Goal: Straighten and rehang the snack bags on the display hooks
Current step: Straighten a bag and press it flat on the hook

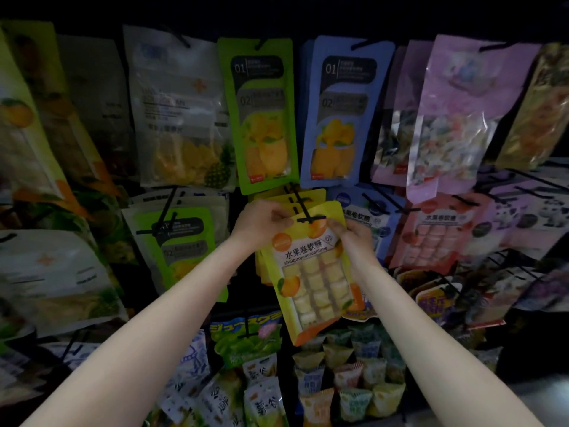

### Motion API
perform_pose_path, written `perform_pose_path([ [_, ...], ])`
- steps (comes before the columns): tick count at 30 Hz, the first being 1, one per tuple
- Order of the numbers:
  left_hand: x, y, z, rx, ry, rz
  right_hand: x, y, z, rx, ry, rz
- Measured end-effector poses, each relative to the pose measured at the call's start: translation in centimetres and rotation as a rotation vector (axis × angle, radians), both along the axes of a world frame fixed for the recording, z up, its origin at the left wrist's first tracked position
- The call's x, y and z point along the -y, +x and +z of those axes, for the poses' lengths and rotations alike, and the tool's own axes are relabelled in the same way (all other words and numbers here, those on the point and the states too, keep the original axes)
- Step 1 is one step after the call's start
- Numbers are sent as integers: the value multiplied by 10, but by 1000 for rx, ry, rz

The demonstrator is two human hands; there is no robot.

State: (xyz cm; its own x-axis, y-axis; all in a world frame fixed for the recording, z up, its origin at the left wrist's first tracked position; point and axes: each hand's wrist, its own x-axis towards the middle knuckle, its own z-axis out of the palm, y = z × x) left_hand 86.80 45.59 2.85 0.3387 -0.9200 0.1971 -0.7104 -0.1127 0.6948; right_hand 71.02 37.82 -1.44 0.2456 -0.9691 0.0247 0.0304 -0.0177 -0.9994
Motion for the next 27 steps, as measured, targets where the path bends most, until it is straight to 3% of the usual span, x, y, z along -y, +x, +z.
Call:
perform_pose_path([
  [3, 4, -2, -7, 86, -43, 123, 2, 4, -2, -113, -42, -55],
  [5, 6, -7, -13, 249, -73, 191, 4, 9, -4, -257, -111, -152],
  [9, -5, -1, -28, 514, -139, 238, -22, 9, -12, -180, -205, -337],
  [12, -33, 12, -45, 546, -270, 162, -63, 18, -29, -193, -219, -16],
  [15, -68, 28, -60, 566, -276, 119, -76, 46, -33, -279, -232, 259],
  [22, -144, 76, -71, 341, -207, 342, -82, 128, -10, -315, -331, 447],
  [27, -180, 89, -57, 332, -284, 446, -88, 173, 4, -268, -94, 428],
])
